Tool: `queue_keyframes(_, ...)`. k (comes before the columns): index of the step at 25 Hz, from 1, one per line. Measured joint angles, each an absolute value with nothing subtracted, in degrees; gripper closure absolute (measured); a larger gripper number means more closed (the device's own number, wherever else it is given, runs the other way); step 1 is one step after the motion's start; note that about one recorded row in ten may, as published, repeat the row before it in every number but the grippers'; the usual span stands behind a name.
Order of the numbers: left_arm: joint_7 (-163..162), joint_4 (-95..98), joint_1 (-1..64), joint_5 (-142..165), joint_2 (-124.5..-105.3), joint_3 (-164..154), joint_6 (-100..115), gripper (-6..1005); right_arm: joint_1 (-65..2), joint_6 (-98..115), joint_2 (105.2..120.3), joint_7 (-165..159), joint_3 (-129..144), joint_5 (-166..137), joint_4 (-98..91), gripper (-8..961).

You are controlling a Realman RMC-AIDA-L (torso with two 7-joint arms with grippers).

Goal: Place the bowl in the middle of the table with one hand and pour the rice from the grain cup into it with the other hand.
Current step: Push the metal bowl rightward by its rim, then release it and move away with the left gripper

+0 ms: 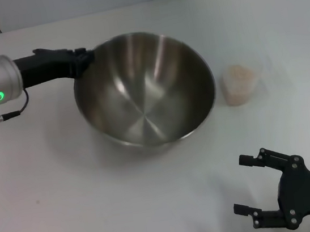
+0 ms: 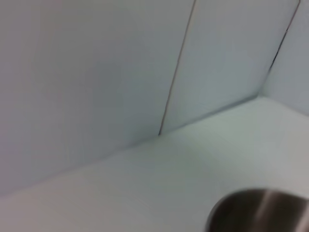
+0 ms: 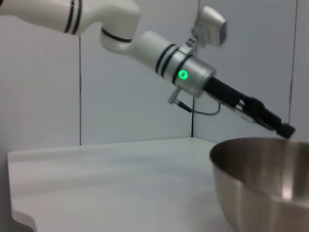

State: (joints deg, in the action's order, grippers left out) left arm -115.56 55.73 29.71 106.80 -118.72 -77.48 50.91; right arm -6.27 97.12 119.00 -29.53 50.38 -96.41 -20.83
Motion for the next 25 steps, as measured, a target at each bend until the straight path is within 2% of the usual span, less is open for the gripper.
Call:
queue_keyframes(6, -99.5, 62.6, 21.0, 94.4, -118.46, -77.2, 53.4, 719, -6.3, 97.0, 119.0, -29.5, 50.3, -96.4, -20.8, 114)
queue_keyframes(9, -87.7, 65.2, 13.8, 87.6, -118.61, -77.4, 55.5, 657, -6.3, 96.8, 119.0, -29.5, 50.1, -96.4, -20.5, 114)
queue_keyframes(11, -84.2, 65.1, 12.4, 85.4, -118.67, -77.6, 55.7, 615, -6.2, 96.8, 119.0, -29.5, 50.1, -96.4, -20.4, 115)
queue_keyframes(12, -72.2, 63.1, 8.5, 76.9, -118.74, -79.2, 56.9, 594, -6.2, 96.7, 119.0, -29.5, 50.1, -96.3, -20.1, 115)
queue_keyframes(14, -62.4, 60.4, 6.1, 70.8, -118.66, -80.4, 59.2, 553, -6.1, 96.6, 119.0, -29.5, 50.0, -96.2, -19.9, 115)
queue_keyframes(17, -50.1, 53.0, 4.5, 64.5, -118.41, -79.9, 67.6, 415, -6.0, 96.6, 119.0, -29.5, 48.9, -96.1, -19.5, 114)
queue_keyframes(23, -43.3, 40.3, 5.7, 65.0, -117.62, -72.4, 82.2, 139, -5.0, 97.6, 119.0, -29.5, 45.5, -96.0, -19.3, 114)
queue_keyframes(25, -42.9, 38.6, 6.0, 66.3, -117.39, -71.6, 83.4, 139, -4.5, 98.0, 119.0, -29.5, 43.7, -96.0, -19.2, 114)
